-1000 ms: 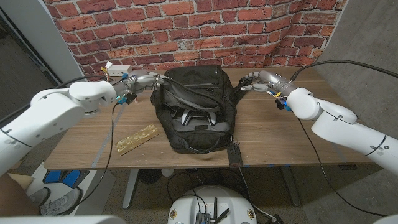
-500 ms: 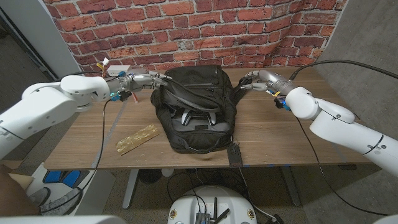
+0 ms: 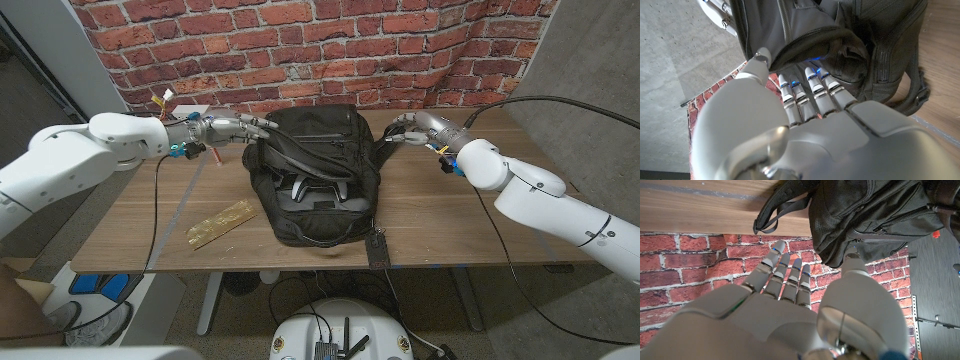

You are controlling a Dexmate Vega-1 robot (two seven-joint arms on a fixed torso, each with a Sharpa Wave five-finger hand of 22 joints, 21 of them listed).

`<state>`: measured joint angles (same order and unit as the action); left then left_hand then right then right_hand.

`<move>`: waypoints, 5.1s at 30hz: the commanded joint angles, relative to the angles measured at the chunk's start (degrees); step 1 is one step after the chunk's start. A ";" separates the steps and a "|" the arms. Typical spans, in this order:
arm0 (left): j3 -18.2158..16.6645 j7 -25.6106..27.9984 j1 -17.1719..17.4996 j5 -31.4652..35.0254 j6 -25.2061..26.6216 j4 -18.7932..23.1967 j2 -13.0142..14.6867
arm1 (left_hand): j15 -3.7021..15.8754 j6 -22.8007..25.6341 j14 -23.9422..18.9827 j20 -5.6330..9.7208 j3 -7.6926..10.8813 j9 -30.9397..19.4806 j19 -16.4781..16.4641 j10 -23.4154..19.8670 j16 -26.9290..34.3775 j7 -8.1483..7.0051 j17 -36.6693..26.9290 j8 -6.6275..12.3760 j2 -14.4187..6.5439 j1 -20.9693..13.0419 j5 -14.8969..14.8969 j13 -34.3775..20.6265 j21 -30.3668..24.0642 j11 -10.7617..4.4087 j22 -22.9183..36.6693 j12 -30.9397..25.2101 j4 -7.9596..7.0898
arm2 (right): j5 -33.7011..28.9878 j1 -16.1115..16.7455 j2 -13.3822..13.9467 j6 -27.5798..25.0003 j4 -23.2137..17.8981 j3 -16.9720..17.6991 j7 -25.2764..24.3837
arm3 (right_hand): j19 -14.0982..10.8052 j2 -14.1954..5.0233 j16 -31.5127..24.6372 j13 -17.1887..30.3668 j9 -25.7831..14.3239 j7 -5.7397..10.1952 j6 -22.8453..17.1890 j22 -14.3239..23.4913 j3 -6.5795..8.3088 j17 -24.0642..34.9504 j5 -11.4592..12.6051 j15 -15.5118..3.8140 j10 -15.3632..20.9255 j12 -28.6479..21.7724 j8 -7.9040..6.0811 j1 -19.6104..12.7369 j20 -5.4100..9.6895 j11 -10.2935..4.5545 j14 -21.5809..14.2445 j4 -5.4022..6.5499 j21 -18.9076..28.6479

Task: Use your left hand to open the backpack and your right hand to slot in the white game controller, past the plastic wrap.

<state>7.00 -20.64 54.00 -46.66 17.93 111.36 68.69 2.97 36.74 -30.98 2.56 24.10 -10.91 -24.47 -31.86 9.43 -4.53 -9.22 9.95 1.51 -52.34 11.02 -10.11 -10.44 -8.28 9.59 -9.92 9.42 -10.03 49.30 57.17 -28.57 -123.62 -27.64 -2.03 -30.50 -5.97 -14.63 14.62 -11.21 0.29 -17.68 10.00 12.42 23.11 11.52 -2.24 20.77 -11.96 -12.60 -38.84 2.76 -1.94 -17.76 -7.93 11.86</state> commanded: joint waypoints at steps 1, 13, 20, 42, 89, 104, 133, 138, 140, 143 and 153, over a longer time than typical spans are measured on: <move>3.37 -6.79 -3.60 -1.08 -1.69 -3.58 0.46 | 3.37 -1.42 2.64 4.69 -0.72 -0.03 0.94 1.85 -0.06 0.07 -0.22 0.11 0.09 0.13 -0.03 -0.11 0.06 0.65 0.16 0.00 -0.24 | -0.29 -0.69 -0.75 -0.47 0.52 -0.60 -0.09 | -0.65 -0.35 -0.33 0.12 0.05 0.02 -0.54 0.08 -0.04 -0.02 0.20 -1.62 0.42 0.08 0.07 0.03 -0.03 -0.11 -0.46 -0.38 -0.03; 7.64 -13.37 -6.14 -1.54 -3.02 -6.68 -1.06 | 1.56 -7.56 8.64 3.86 -2.55 0.19 4.93 8.84 0.22 -0.10 -0.23 0.01 -0.86 0.96 0.14 -0.02 0.18 1.74 0.10 -0.10 -0.36 | -0.18 -0.58 -1.01 -0.86 0.49 -0.73 -0.51 | -0.70 -0.37 -0.35 -0.02 0.04 0.08 -0.60 0.08 -0.05 -0.07 0.20 -1.55 0.38 0.12 0.17 0.10 -0.12 -0.15 -0.50 -0.43 -0.06; 8.52 -16.58 -7.28 -1.65 -3.92 -7.92 -0.84 | 0.10 -11.11 12.87 3.24 -3.65 0.32 8.00 13.59 0.07 -0.37 -0.23 -0.04 -0.89 1.87 0.10 0.00 0.40 2.63 0.04 0.01 -0.48 | -0.34 -1.08 -1.34 -0.75 0.78 -1.10 -0.47 | -0.78 -0.34 -0.36 -0.12 0.04 0.01 -0.66 0.08 -0.05 -0.13 0.20 -1.51 0.45 0.10 0.23 0.10 -0.24 0.04 -0.55 -0.52 -0.06; 11.28 -26.06 -11.22 -2.19 -5.55 -11.22 -2.02 | -3.05 -18.88 21.31 2.04 -5.44 0.59 15.35 22.02 0.20 0.50 -0.27 0.07 -1.61 4.66 -0.09 0.01 0.44 5.65 -0.06 -0.35 -0.86 | -0.34 1.04 -0.59 -3.21 -1.99 -0.18 -1.94 | -0.75 -0.44 -0.35 -0.37 0.04 0.10 -0.71 0.08 -0.02 -0.23 0.21 -1.63 0.43 0.12 0.40 0.18 -0.27 -0.05 -0.50 -0.58 -0.14; 1.32 -4.19 5.24 -2.27 -21.31 -7.80 -8.61 | -2.97 -25.03 25.51 2.50 -8.96 0.73 18.04 25.73 0.37 -2.28 -0.35 -0.32 -1.53 13.49 -1.08 0.06 -0.02 4.63 0.03 -0.50 -3.40 | 8.36 6.49 -1.59 2.80 1.19 5.76 -8.55 | 1.09 -0.47 0.53 -1.19 0.16 1.05 1.01 0.02 -0.71 -0.41 -0.07 -0.93 -0.70 0.47 1.35 2.50 0.06 -0.01 1.80 0.21 -0.79; 1.10 5.78 8.10 0.88 -27.36 -8.07 -16.05 | -2.03 -23.66 24.47 3.21 -9.03 0.78 16.82 24.63 0.77 -2.32 -0.31 0.53 -2.16 14.29 -0.94 0.10 -0.42 4.05 0.01 -1.04 -3.24 | 13.07 6.83 -3.41 10.11 6.61 7.43 -9.27 | 1.80 -1.69 1.07 -1.71 0.25 0.60 1.68 -0.05 -1.57 -0.57 -0.91 -0.73 -1.19 0.68 1.53 6.52 0.24 0.07 2.90 2.52 -0.91; 2.61 23.50 10.05 9.87 -31.71 -8.30 -24.92 | -0.91 -22.93 24.12 3.52 -9.61 0.80 16.56 23.29 0.74 -3.27 -0.32 0.51 -2.80 16.47 -1.07 0.11 -0.31 3.02 0.01 -1.35 -3.46 | 24.21 5.11 -9.95 23.96 18.13 8.86 -8.18 | 5.88 -2.93 2.74 -2.71 0.60 0.22 3.51 -0.28 -2.49 -1.25 -1.14 -0.26 -3.69 1.28 2.02 13.08 0.21 0.43 6.51 5.77 -1.75; 2.07 24.97 9.98 11.09 -32.37 -9.90 -25.34 | -0.63 -23.27 24.44 3.68 -9.92 0.79 17.33 23.41 0.62 -3.69 -0.34 0.38 -2.98 17.49 -1.09 0.11 -0.05 2.91 0.04 -1.23 -3.79 | 25.46 4.41 -10.62 23.83 18.94 8.57 -8.00 | 6.99 -2.81 2.98 -2.86 0.65 0.21 4.06 -0.33 -2.59 -1.46 -1.11 -0.23 -4.39 1.41 2.10 13.94 0.23 0.55 7.16 6.09 -1.89; 1.88 25.07 9.85 11.63 -32.91 -10.55 -25.33 | -0.65 -23.59 24.47 3.74 -10.00 0.79 17.45 23.54 0.62 -3.64 -0.34 0.27 -3.07 17.79 -1.08 0.11 -0.03 3.00 0.05 -1.16 -3.88 | 25.98 4.18 -11.01 24.26 19.42 8.53 -8.01 | 7.61 -2.80 3.09 -2.93 0.68 0.25 4.27 -0.35 -2.63 -1.55 -1.09 -0.36 -4.59 1.40 2.11 14.37 0.17 0.55 7.50 6.25 -1.96; 1.54 26.76 10.11 13.65 -33.76 -10.74 -25.46 | -0.57 -23.70 24.57 3.79 -10.09 0.79 17.55 23.57 0.60 -3.71 -0.35 0.25 -3.14 18.13 -1.07 0.12 -0.01 2.90 0.06 -1.13 -3.99 | 26.30 3.74 -11.22 24.26 19.76 8.31 -8.04 | 8.03 -2.83 3.18 -2.99 0.70 0.27 4.58 -0.36 -2.63 -1.64 -1.06 -0.41 -4.82 1.42 2.17 14.73 0.16 0.64 7.82 6.40 -1.96; -0.04 28.57 10.87 15.20 -36.29 -12.83 -26.47 | -0.40 -25.36 25.04 4.17 -10.52 0.79 18.66 24.19 0.56 -3.56 -0.45 -0.10 -4.02 20.63 -0.91 0.13 0.15 2.99 0.10 -0.87 -5.00 | 27.77 2.95 -12.94 26.66 22.15 8.01 -8.48 | 8.97 -3.05 3.30 -3.15 0.75 0.48 4.98 -0.40 -2.57 -1.85 -0.97 -0.45 -5.47 1.48 2.15 15.68 0.34 0.74 8.43 6.84 -1.92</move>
<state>8.48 5.50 64.18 -33.60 -15.92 100.76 43.32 2.17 12.38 -6.13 2.06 13.42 -10.14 -6.14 -7.93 9.93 -8.05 -9.49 10.16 -2.36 -32.76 9.92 -9.88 -10.22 -5.42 9.47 -11.03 4.90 15.44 53.16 46.11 -4.26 -103.99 -19.22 -10.28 -21.88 -8.84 -11.43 11.45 -10.39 0.49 -12.97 9.60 9.62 21.25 10.37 -2.22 15.62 -10.59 -10.59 -23.75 2.36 -1.33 -9.52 -1.49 9.87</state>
